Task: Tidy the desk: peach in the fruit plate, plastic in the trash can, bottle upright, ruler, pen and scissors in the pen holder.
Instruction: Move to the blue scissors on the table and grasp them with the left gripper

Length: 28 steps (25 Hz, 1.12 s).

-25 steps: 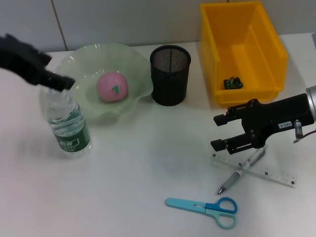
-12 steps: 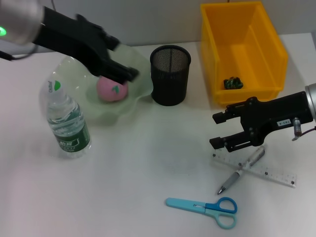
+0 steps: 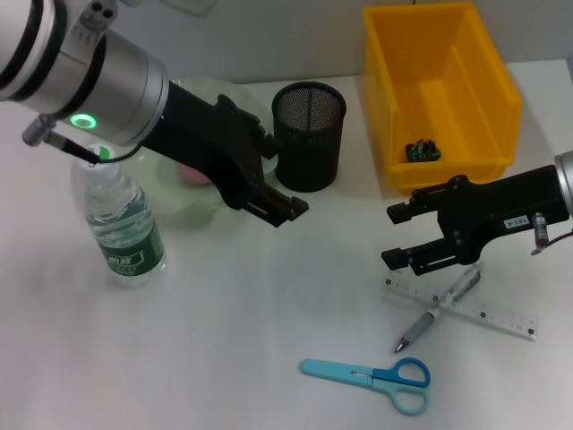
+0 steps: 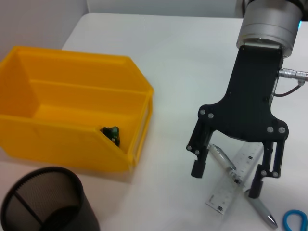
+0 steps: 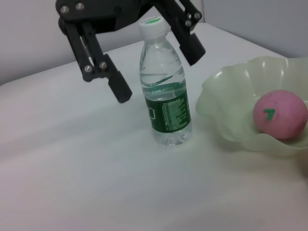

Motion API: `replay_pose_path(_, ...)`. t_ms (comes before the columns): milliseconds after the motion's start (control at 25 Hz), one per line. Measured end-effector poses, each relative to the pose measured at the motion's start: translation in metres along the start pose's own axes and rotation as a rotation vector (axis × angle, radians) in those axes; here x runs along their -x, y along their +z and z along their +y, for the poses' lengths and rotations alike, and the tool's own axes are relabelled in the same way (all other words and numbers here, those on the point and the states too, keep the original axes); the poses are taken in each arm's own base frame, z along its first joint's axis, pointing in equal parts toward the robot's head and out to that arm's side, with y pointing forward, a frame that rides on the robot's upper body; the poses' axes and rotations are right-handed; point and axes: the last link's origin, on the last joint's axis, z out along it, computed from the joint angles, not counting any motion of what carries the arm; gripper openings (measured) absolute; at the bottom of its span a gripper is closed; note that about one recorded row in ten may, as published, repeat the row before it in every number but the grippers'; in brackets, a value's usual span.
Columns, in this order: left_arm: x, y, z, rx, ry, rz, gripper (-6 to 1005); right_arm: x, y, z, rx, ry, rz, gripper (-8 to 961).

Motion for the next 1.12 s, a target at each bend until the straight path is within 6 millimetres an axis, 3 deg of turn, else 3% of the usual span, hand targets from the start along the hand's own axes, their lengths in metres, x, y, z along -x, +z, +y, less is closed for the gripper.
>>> replay_pose_path(80,0.001,0.001,0.000,0.002,-0.003,0.001,806,-0.001,0.000,0.000,-0.004,-0.003,-0.003,741)
replay_pose_path(240,0.026,0.012,0.000,0.019,-0.072,0.080,806,-0.003,0.000,0.000,-0.009,-0.004,-0.009,740)
replay_pose_path(360,0.034,0.015,0.001,0.019,-0.086,0.105,805,-0.004,-0.001,0.001,-0.011,-0.001,-0.010,740)
replay_pose_path(560,0.054,0.035,0.007,-0.048,-0.080,0.103,805,-0.004,-0.001,0.000,-0.018,0.001,-0.018,741)
replay_pose_path(1120,0.071,0.064,0.023,-0.085,0.035,-0.027,800,-0.005,0.000,0.000,-0.022,0.015,-0.020,741)
